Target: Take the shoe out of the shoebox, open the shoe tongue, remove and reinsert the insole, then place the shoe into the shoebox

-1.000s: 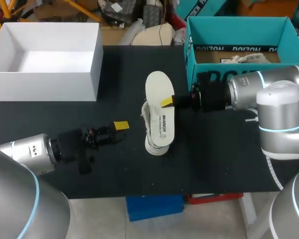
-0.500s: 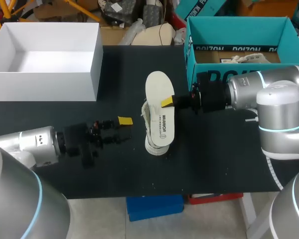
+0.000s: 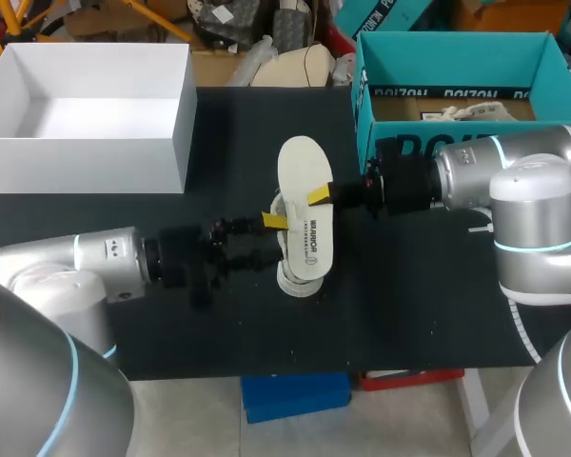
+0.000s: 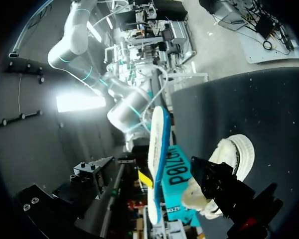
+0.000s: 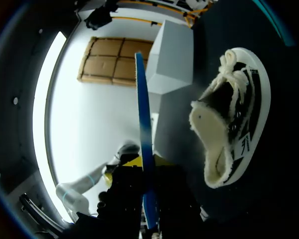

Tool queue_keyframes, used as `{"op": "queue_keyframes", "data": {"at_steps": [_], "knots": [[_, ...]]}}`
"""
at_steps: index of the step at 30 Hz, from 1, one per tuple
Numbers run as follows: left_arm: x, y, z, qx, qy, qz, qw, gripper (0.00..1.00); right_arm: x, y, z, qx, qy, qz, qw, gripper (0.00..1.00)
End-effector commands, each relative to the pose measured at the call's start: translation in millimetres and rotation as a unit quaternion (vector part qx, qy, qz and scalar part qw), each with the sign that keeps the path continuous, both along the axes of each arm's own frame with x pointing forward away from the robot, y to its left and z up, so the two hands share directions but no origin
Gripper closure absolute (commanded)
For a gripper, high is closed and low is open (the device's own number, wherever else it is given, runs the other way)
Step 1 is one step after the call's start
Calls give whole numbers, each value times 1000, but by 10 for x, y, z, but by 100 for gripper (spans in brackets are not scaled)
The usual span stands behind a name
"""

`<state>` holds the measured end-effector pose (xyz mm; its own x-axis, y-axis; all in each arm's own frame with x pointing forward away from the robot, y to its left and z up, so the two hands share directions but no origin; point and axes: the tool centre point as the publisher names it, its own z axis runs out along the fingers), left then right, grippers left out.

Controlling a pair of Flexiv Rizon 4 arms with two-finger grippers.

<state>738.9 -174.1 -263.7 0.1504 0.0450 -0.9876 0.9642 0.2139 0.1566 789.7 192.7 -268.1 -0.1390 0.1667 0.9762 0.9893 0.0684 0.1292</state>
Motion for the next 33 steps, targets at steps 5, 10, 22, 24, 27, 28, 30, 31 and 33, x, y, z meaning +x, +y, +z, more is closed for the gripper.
{"op": "queue_keyframes", "data": {"at_steps": [5,10,22,24,27,28,30,31,33], "knots": [[191,-173,-122,-18,8,0,1000,38,-2,12,-3,-1,0,-1,1000,100],[277,-290,-122,-28,10,-2,1000,50,-2,12,-3,-1,0,-1,1000,100],[375,-390,-53,-60,-8,0,998,56,-2,12,-3,-1,0,-1,1000,100],[392,-384,-53,-60,-9,1,998,61,-2,12,-3,-1,0,-1,1000,100],[403,-383,-49,-59,-11,1,998,75,-2,12,-3,-1,0,-1,1000,100],[408,-385,-47,-59,-11,2,998,75,-2,12,-3,-1,0,-1,1000,100],[420,-396,-38,-64,-16,7,998,72,-2,12,-3,-1,0,-1,1000,100],[427,-408,-31,-66,-15,8,998,70,-2,12,-3,-1,0,-1,1000,100],[422,-431,-24,-70,-19,5,997,72,-2,12,-3,-1,0,-1,1000,100]]}}
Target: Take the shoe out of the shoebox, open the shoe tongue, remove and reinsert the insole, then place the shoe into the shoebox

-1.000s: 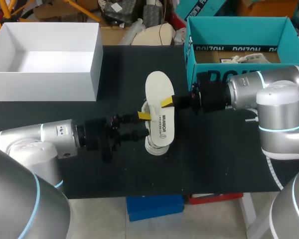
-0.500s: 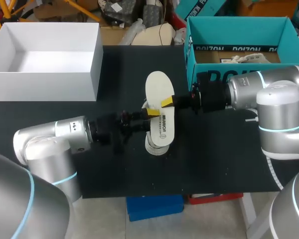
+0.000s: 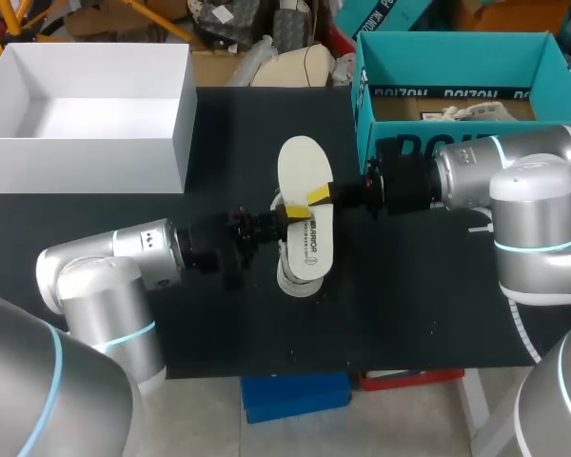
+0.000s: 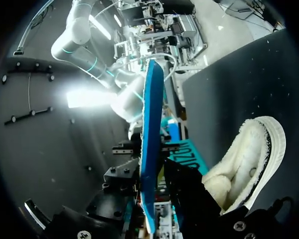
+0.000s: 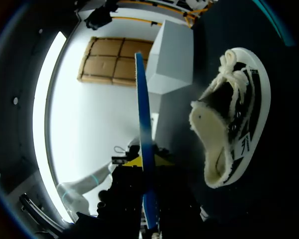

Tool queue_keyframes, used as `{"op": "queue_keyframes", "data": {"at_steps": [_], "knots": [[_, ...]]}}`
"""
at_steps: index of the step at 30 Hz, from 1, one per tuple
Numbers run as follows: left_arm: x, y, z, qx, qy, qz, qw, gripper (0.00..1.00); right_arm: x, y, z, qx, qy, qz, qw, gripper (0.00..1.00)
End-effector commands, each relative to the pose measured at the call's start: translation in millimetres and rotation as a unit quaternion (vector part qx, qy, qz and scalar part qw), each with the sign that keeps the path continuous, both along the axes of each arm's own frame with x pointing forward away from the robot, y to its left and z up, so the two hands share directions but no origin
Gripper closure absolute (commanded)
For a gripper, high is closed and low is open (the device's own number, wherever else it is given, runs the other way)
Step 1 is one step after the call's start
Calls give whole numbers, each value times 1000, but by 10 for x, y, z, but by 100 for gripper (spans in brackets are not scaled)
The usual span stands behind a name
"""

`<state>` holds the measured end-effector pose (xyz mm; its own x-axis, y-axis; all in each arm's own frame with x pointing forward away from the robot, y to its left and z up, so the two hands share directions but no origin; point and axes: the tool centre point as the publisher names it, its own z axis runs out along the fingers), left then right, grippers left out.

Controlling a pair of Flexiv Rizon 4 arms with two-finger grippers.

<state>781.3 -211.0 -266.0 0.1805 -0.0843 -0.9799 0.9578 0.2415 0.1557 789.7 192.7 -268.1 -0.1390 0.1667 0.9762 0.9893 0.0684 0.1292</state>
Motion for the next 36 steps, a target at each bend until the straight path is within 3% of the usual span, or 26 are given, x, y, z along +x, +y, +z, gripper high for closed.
{"op": "queue_keyframes", "data": {"at_steps": [1,3,7,8,9,12,19,22,25,29,36], "knots": [[-12,-74,10,-5,-5,0,1000,77,-3,12,-3,-1,0,-1,1000,100],[-17,-86,15,-8,-6,-1,1000,100,-3,12,-3,-1,0,-1,1000,100],[-48,-93,-6,-5,-5,-3,1000,100,-3,12,-3,-1,0,-1,1000,100],[-63,-80,-16,0,-7,-2,1000,100,-3,2,0,-3,4,-8,1000,69],[-76,-64,-22,1,-7,-1,1000,100,4,-13,8,-3,6,-19,1000,0],[-134,26,-29,19,-2,18,1000,100,24,-87,39,-15,8,-54,998,0],[-453,339,-186,106,17,41,993,100,17,-404,18,-151,-17,-130,980,0],[-542,481,-228,133,53,57,988,100,-13,-511,-25,-211,-28,-155,965,0],[-607,604,-276,154,95,63,981,100,-75,-567,-38,-299,-55,-159,939,0],[-685,730,-339,195,87,65,975,100,-124,-644,-20,-309,-50,-187,931,0],[-685,730,-339,195,87,65,975,100,-124,-644,-20,-309,-50,-187,931,0]]}}
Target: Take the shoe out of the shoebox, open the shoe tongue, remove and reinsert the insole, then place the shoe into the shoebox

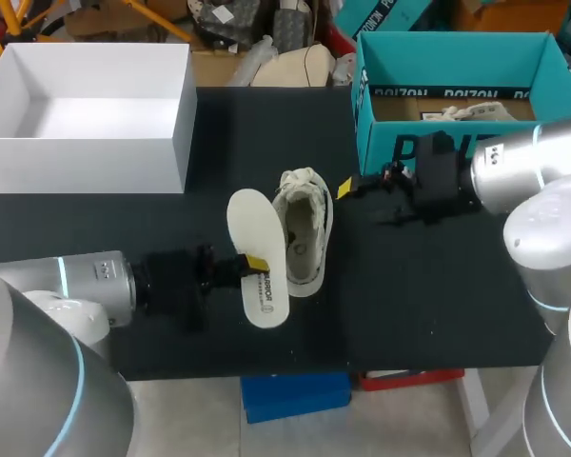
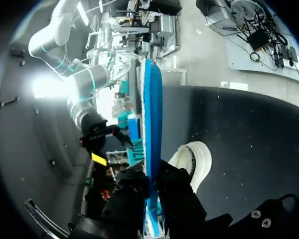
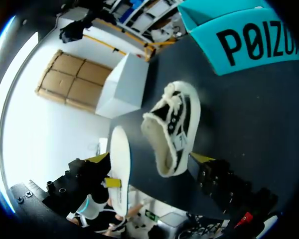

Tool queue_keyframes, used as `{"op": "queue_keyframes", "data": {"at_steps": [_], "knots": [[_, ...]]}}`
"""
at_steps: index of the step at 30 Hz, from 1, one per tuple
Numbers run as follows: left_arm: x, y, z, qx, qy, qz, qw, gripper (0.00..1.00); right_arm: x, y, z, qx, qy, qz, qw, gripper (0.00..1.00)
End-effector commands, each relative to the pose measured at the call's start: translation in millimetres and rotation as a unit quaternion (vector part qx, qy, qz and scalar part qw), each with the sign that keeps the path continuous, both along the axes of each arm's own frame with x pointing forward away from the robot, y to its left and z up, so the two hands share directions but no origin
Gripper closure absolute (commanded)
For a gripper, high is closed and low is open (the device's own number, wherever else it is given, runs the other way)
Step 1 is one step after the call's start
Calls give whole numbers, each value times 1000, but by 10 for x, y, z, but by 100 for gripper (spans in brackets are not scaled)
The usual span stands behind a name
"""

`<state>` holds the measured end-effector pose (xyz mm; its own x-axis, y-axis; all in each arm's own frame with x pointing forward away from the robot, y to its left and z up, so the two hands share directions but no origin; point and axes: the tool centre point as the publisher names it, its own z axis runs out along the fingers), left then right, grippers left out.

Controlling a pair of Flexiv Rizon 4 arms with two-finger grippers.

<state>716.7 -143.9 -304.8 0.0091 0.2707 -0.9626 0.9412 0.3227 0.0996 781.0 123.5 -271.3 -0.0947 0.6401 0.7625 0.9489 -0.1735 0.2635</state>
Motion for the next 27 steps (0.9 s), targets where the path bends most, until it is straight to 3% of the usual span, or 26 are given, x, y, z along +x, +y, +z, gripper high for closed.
{"op": "queue_keyframes", "data": {"at_steps": [1,9,11,13,18,27], "knots": [[-39,59,49,23,9,-1,1000,100,-38,49,12,-72,9,-27,997,0],[-39,59,49,23,9,-1,1000,100,-38,49,12,-72,9,-27,997,0],[-123,91,70,-4,70,-25,997,100,-64,33,-8,-92,2,-25,995,0],[-171,129,65,13,95,-43,995,100,-96,12,-16,-103,-7,-29,994,0],[-226,161,126,-5,155,-83,984,100,-171,-92,-19,-98,-24,-49,994,0],[-302,168,165,1,189,-126,974,100,-275,-276,-15,-106,-24,-63,992,0]]}}
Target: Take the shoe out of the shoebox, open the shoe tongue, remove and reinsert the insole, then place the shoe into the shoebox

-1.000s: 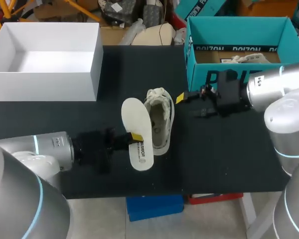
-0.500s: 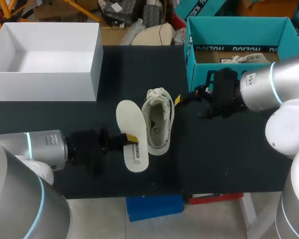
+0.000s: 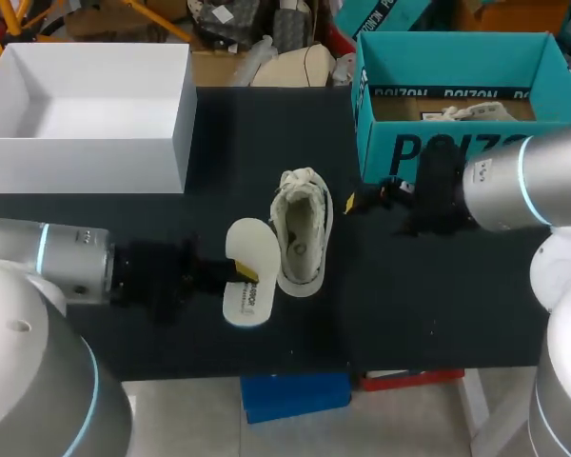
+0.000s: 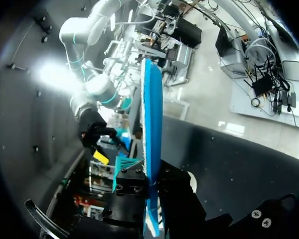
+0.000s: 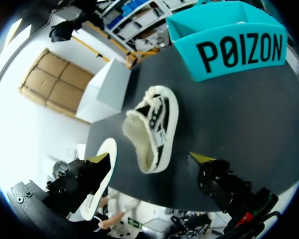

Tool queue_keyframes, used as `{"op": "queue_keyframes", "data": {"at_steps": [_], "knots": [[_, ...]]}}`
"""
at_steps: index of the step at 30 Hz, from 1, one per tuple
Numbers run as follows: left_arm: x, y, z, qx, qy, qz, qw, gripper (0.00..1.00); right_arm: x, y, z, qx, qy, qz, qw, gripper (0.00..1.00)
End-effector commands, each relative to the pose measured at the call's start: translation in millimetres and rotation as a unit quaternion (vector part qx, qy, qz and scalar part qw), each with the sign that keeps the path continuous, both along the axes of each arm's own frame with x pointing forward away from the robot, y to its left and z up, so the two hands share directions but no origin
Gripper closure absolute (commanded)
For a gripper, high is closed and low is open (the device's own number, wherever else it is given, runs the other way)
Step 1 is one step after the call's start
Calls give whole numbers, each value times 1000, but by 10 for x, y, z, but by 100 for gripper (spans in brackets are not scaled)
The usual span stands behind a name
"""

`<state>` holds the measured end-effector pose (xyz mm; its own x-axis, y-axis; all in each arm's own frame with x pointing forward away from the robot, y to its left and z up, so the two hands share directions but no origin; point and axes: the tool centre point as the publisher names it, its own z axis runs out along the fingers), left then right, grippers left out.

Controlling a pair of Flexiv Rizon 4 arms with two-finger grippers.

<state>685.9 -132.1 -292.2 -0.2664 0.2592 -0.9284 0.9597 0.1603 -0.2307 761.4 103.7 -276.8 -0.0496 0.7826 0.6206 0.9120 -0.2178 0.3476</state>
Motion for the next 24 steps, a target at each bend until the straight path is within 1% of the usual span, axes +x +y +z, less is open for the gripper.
{"op": "queue_keyframes", "data": {"at_steps": [1,3,4,18,19,24], "knots": [[-14,45,37,13,23,-49,998,100,-87,-102,42,-13,0,-12,1000,0],[-57,35,23,12,44,-53,998,100,-101,-137,48,-26,1,-21,999,0],[-80,23,26,-3,60,-48,997,100,-101,-137,48,-26,1,-21,999,0],[-80,23,40,1,57,-51,997,100,-101,-137,48,-26,1,-21,999,0],[-93,11,46,14,40,-68,997,100,-101,-137,48,-26,1,-21,999,0],[-146,-80,57,31,17,-148,988,100,-101,-137,48,-26,1,-21,999,0]]}}
